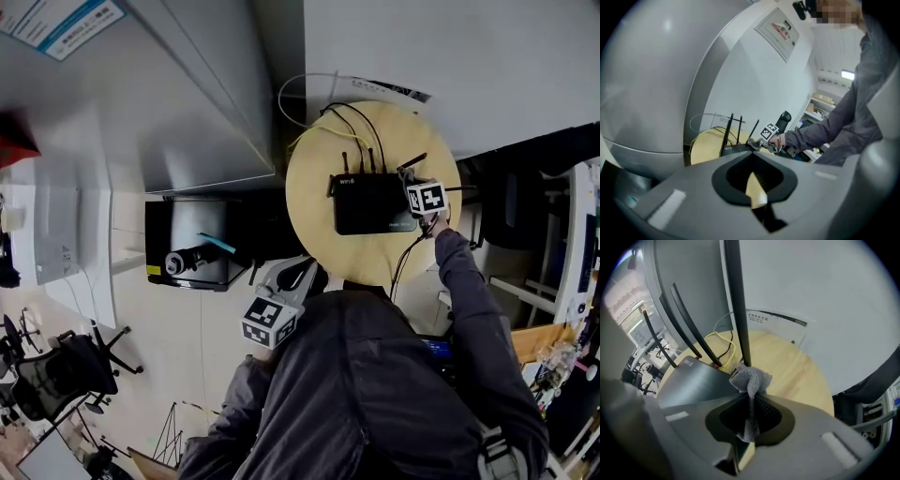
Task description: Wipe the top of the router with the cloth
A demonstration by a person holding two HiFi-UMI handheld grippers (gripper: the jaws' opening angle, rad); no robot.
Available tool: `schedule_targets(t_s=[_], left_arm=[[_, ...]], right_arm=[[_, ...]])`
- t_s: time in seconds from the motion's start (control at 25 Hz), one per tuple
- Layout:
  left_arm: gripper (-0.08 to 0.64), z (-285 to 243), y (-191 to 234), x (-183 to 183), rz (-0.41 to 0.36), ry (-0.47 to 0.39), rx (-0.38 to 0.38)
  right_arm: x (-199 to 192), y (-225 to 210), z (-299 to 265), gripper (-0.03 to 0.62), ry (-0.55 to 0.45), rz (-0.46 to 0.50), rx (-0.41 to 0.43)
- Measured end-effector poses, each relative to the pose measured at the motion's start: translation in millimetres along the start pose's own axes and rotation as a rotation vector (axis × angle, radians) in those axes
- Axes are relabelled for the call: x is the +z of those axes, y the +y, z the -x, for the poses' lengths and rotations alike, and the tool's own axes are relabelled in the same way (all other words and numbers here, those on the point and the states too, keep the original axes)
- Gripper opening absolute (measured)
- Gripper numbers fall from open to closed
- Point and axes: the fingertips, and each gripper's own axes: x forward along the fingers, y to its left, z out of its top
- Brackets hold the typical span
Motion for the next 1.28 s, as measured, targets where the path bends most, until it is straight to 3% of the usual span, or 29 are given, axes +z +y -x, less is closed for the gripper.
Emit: schedule_targets(t_s=[0.16, 0.4, 0.52, 0.72, 0.96, 1.28], left_arm=[[0.000, 1.4, -0.1, -0.1, -0.007, 0.003, -0.005], [0.000, 3.0, 1.1, -0.9, -0.019, 0.003, -0.006], [0.000, 3.2, -1.5, -1.0, -0.033, 0.009, -0.011], [0.000, 3.5, -3.7, -0.1, -0.032, 0.009, -0.011], [0.000, -5.1, -11.8, 0.2, -0.039, 0.027, -0.035], [0.000, -31.2, -30.9, 1.0, -0.073, 0.062, -0.090]], right_arm=[[8.9, 12.6, 7.2, 0.029, -0.045, -0.010, -0.002], [33.4, 111.3, 15.5, 0.029, -0.145, -0.037, 0.213], [39.0, 174.0, 16.6, 0.029, -0.156, 0.004, 0.306], [28.3, 236.9, 5.7, 0.029, -0.130, 0.075, 0.379], [8.7, 205.8, 4.5, 0.029, -0.103, 0.044, 0.343], [-27.3, 103.5, 12.7, 0.029, -0.096, -0.077, 0.237]])
